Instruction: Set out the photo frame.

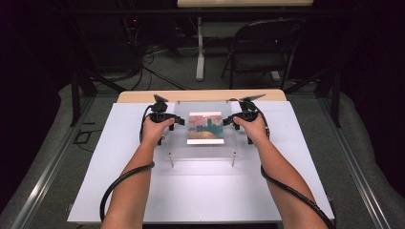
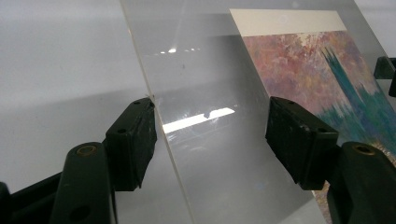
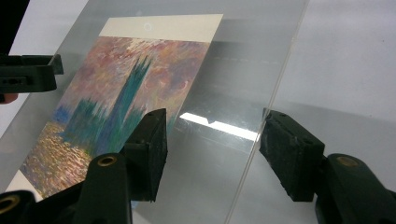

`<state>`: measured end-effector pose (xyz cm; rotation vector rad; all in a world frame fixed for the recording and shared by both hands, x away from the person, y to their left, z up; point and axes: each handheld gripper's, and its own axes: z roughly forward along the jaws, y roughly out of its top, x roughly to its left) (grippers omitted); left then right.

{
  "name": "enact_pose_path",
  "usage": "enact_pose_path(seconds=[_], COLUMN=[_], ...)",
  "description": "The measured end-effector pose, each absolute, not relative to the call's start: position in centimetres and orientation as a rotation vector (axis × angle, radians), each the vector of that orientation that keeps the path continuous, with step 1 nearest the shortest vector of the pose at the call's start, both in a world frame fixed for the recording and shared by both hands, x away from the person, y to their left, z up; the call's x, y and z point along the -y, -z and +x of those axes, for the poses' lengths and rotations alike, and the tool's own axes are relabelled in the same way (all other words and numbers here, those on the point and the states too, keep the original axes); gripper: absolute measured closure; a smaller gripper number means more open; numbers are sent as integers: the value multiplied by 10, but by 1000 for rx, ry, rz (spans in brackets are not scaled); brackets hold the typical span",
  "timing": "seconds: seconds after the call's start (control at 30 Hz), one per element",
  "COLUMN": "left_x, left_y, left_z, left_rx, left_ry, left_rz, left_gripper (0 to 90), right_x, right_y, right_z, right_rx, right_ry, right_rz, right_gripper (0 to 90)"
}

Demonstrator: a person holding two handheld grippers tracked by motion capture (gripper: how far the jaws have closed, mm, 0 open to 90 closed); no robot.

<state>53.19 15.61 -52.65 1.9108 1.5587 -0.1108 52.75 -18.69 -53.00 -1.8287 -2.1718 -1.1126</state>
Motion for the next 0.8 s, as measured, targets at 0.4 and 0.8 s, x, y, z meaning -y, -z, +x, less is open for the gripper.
enact_pose_path(seconds=[0.4,0.8], left_x=[-156,-159], left_y=[525,524], left_z=[533,533], left_rx=[-1576,-1606], left_ry=[116,131], left_rz=[1919,1871], left_gripper=[350,408], right_x=[185,186], right_y=[529,529], right_z=[528,528], right_rx=[2170,2183], right_ry=[1093,1119], right_rz=[-1839,-1817], right_gripper=[405,414])
